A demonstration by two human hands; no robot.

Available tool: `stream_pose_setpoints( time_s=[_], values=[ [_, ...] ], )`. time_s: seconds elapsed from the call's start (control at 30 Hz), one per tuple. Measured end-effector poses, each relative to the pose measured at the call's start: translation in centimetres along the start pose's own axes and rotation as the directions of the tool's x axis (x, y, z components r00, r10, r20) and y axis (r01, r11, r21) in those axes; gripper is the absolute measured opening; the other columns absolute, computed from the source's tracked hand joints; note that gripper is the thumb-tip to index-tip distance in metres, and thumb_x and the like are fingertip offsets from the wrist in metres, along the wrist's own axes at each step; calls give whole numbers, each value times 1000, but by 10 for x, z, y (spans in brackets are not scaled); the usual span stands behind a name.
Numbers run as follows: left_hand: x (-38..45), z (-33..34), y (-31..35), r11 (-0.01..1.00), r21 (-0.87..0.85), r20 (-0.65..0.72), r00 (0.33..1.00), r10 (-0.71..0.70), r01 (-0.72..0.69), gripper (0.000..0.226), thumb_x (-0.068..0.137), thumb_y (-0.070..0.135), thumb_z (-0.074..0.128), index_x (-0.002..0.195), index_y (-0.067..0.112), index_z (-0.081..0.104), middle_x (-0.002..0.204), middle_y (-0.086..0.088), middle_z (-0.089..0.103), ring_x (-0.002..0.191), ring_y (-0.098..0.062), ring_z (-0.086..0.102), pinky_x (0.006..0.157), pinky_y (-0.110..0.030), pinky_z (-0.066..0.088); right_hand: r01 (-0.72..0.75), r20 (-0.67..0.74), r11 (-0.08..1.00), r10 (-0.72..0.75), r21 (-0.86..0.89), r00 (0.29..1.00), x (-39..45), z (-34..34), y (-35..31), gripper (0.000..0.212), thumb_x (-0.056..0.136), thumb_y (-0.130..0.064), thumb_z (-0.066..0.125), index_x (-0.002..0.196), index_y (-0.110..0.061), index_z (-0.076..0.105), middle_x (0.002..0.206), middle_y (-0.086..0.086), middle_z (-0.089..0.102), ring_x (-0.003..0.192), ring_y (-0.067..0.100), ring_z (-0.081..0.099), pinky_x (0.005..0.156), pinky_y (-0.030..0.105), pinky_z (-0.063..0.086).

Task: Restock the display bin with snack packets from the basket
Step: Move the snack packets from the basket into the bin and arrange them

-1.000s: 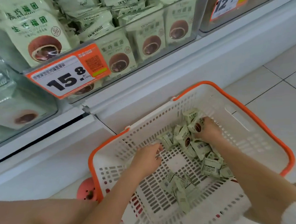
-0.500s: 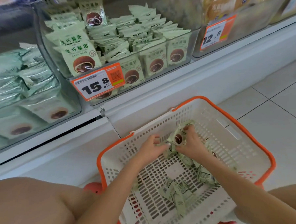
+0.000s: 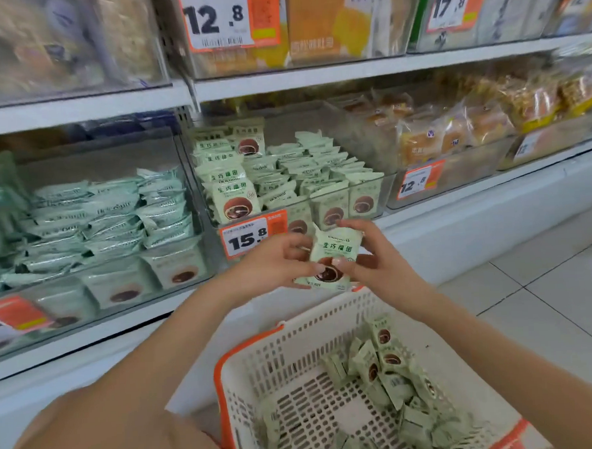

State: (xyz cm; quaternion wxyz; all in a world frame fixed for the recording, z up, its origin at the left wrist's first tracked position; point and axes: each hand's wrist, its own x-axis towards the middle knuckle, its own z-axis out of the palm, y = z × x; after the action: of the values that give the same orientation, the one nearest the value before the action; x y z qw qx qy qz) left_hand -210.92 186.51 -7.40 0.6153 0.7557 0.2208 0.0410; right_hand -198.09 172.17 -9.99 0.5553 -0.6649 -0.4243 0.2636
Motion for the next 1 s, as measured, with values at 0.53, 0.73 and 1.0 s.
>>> stream_pose_setpoints(
  time_s=[0.53, 0.73, 1.0],
  values=[
    [29, -81, -19, 39, 999, -5, 742, 671, -29, 37, 76, 41, 54, 98, 17, 72, 123, -7, 63, 122, -26, 52, 108, -49, 23, -53, -253, 946, -32, -321, 967, 265, 13, -62, 59, 69, -36, 82, 104, 5, 60, 105, 20, 66, 101, 35, 63, 85, 54, 52],
    [30, -84, -22, -21, 1000, 15, 744, 668, -2, 32, 80, 40, 58, 100, 17, 68, 131, -8, 58, 128, -25, 46, 109, -46, 25, -44, -171, 886, -40, -461, 984, 300, 49, -40, 47, 79, -35, 74, 107, -1, 59, 106, 17, 63, 107, 32, 58, 83, 35, 47],
    [30, -83, -21, -31, 999, 8, 753, 658, 17, 32, 84, 38, 53, 103, 17, 67, 131, -7, 58, 129, -24, 46, 109, -45, 25, -7, -196, 903, -85, -429, 977, 294, 62, -26, 73, 71, -28, 82, 128, -12, 40, 108, 8, 60, 101, 24, 58, 85, 35, 48]
  ],
)
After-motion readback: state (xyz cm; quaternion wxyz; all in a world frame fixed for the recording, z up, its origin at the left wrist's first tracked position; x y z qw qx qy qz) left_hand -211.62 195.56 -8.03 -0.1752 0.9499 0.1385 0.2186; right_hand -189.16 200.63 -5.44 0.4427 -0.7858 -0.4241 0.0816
